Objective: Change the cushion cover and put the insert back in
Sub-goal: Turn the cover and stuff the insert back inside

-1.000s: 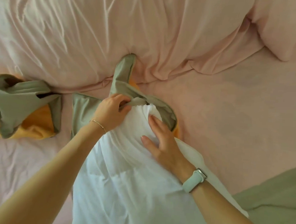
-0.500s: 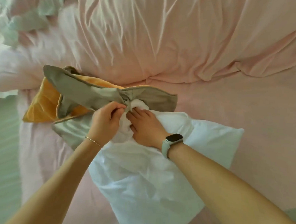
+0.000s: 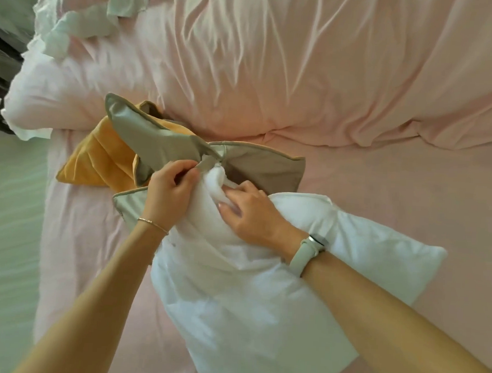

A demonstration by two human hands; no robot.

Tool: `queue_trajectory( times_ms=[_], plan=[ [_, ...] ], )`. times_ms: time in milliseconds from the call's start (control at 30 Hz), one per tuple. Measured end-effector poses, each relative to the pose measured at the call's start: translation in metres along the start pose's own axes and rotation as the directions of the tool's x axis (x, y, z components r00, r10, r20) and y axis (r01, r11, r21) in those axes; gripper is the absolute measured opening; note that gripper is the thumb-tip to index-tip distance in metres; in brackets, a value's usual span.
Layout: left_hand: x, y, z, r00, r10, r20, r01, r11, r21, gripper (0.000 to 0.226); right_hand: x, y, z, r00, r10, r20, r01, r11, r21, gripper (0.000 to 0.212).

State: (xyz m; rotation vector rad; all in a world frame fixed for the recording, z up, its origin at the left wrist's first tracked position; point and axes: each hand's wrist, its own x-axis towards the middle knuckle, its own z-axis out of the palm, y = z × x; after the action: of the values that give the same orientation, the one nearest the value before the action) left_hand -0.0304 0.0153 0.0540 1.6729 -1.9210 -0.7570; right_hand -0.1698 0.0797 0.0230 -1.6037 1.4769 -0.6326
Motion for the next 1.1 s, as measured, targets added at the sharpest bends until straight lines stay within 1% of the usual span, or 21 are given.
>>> queue_trajectory(
  times_ms=[67,100,133,200,233,300,333,400,467,500,567,600,667,733,767,800,867,933,967,1033,1100],
  plan=[
    [0.001,0.003,-0.012,0.999,0.02,0.029,-0.019,0.999,-0.043,0.018,-0.002,-0.016,0.015,0.973,-0.195,-0.125,0.185,0.979,-0.084,0.032],
    [0.001,0.005,-0.018,0.998,0.037,0.047,-0.034,0.997,-0.064,0.019,0.001,-0.023,0.023,0.952,-0.263,-0.16,0.24,0.959,-0.15,0.034],
    [0.0,0.008,-0.024,0.996,0.059,0.071,-0.053,0.995,-0.082,0.02,0.006,-0.029,0.027,0.948,-0.29,-0.134,0.258,0.942,-0.216,0.034],
    [-0.004,0.009,-0.033,0.982,0.131,0.133,-0.121,0.989,-0.08,0.019,0.019,-0.034,0.035,0.976,-0.216,-0.015,0.2,0.927,-0.318,0.036],
    [-0.008,0.008,-0.035,0.974,0.157,0.163,-0.149,0.987,-0.056,0.02,0.026,-0.034,0.038,0.984,-0.177,-0.007,0.164,0.925,-0.343,0.039],
    [-0.018,-0.002,-0.036,0.98,0.116,0.164,-0.114,0.993,-0.018,0.022,0.038,-0.032,0.047,0.986,-0.169,-0.005,0.152,0.901,-0.407,0.04],
    [-0.022,-0.009,-0.035,0.99,0.067,0.123,-0.067,0.998,-0.001,0.021,0.039,-0.03,0.052,0.982,-0.186,-0.032,0.155,0.889,-0.432,0.037],
    [-0.029,-0.023,-0.035,0.999,0.004,0.035,-0.005,0.999,0.045,0.017,0.033,-0.029,0.057,0.966,-0.234,-0.106,0.178,0.908,-0.379,0.039],
    [-0.032,-0.03,-0.035,1.0,-0.002,0.012,0.001,0.999,0.037,0.015,0.022,-0.02,0.052,0.925,-0.297,-0.238,0.238,0.939,-0.246,0.039],
    [-0.034,-0.029,-0.034,1.0,0.007,0.015,-0.007,1.0,0.027,0.021,0.018,-0.015,0.045,0.907,-0.291,-0.306,0.25,0.954,-0.166,0.038],
    [-0.039,-0.023,-0.028,0.998,0.059,0.012,-0.059,0.997,0.039,0.03,0.01,-0.001,0.023,0.891,-0.188,-0.414,0.18,0.982,-0.058,0.04],
    [-0.043,-0.023,-0.023,0.995,0.098,-0.017,-0.095,0.99,0.104,0.032,0.006,0.007,0.011,0.906,-0.111,-0.408,0.085,0.993,-0.081,0.045],
    [-0.05,-0.029,-0.011,0.992,0.1,-0.081,-0.073,0.957,0.282,0.035,-0.002,0.028,-0.009,0.965,0.039,-0.26,-0.103,0.966,-0.238,0.053],
    [-0.058,-0.034,0.002,0.995,-0.087,-0.039,0.095,0.958,0.271,0.043,-0.012,0.052,-0.02,0.98,0.19,-0.059,-0.199,0.918,-0.343,0.054],
    [-0.064,-0.036,0.01,0.98,-0.201,0.012,0.193,0.955,0.226,0.051,-0.018,0.061,-0.025,0.973,0.229,-0.031,-0.226,0.912,-0.343,0.053],
    [-0.069,-0.036,0.019,0.96,-0.276,0.051,0.261,0.945,0.197,0.064,-0.024,0.068,-0.029,0.969,0.241,-0.049,-0.244,0.917,-0.317,0.05],
    [-0.075,-0.036,0.031,0.95,-0.307,0.056,0.292,0.937,0.192,0.086,-0.035,0.072,-0.034,0.968,0.224,-0.117,-0.246,0.941,-0.231,0.043],
    [-0.072,-0.033,0.037,0.962,-0.265,0.061,0.252,0.953,0.166,0.088,-0.049,0.068,-0.038,0.966,0.175,-0.19,-0.21,0.96,-0.185,0.035],
    [-0.071,-0.03,0.039,0.975,-0.202,0.088,0.191,0.974,0.119,0.083,-0.061,0.065,-0.04,0.959,0.142,-0.246,-0.187,0.968,-0.169,0.033],
    [-0.073,-0.021,0.047,0.987,-0.062,0.15,0.064,0.998,-0.009,0.071,-0.09,0.059,-0.047,0.935,0.094,-0.343,-0.145,0.981,-0.127,0.04],
    [-0.082,-0.005,0.058,0.973,0.052,0.224,-0.03,0.994,-0.101,0.054,-0.122,0.063,-0.055,0.902,0.083,-0.423,-0.171,0.97,-0.173,0.04]
  ],
)
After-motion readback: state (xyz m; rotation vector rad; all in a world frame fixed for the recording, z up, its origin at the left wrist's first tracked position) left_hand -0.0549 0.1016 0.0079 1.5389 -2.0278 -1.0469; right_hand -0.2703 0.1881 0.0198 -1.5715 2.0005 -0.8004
